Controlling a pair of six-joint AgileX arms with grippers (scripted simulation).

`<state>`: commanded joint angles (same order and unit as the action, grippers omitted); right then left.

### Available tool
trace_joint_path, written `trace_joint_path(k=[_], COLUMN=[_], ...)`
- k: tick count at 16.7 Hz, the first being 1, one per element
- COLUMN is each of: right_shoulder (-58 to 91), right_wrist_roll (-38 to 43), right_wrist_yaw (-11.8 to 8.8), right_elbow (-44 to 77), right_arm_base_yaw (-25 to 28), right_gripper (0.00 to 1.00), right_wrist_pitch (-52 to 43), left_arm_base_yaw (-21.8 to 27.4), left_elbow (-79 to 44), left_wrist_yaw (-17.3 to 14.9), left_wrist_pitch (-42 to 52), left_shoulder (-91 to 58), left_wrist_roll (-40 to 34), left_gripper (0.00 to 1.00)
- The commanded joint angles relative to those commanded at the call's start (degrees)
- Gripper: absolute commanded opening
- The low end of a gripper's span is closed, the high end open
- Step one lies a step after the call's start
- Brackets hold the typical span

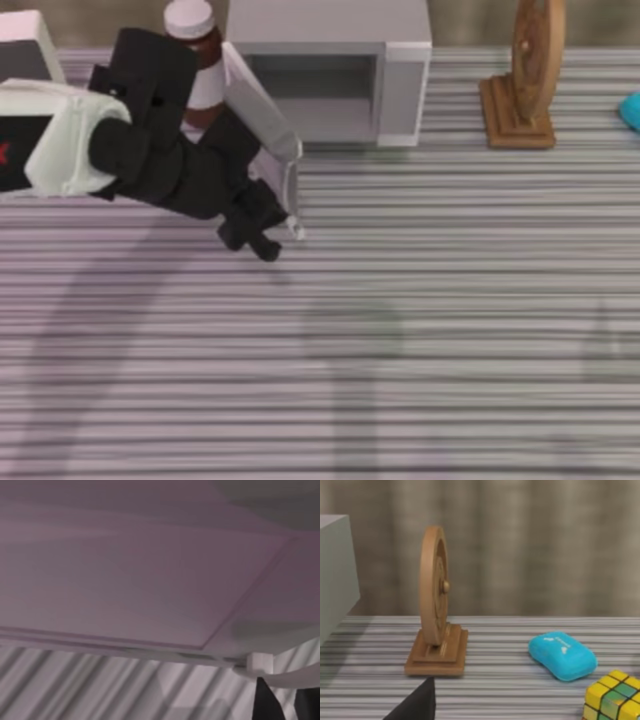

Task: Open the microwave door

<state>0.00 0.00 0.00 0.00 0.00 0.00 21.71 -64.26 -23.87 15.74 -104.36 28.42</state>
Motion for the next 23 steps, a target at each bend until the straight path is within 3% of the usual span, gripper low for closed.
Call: trace_joint_path(k=[10, 23], right_shoulder=[0.0, 0.0], right_wrist_roll=[0.0, 0.0], right_wrist_yaw=[0.0, 0.0], right_elbow=[0.0, 0.0], right_arm_base_yaw=[0.0, 0.0], right_gripper=[1.0, 1.0], right_wrist_pitch=[0.0, 0.0], left_arm_base_yaw=[-1.63, -1.73], left_elbow=[-0.37, -0.37], left_wrist_yaw=[-2.5, -2.61], left_wrist_pitch=[2.06, 2.19], left_shoulder=[-0.03, -0.05], left_wrist_roll=[4.13, 4.37], left_gripper=[0.0, 0.0])
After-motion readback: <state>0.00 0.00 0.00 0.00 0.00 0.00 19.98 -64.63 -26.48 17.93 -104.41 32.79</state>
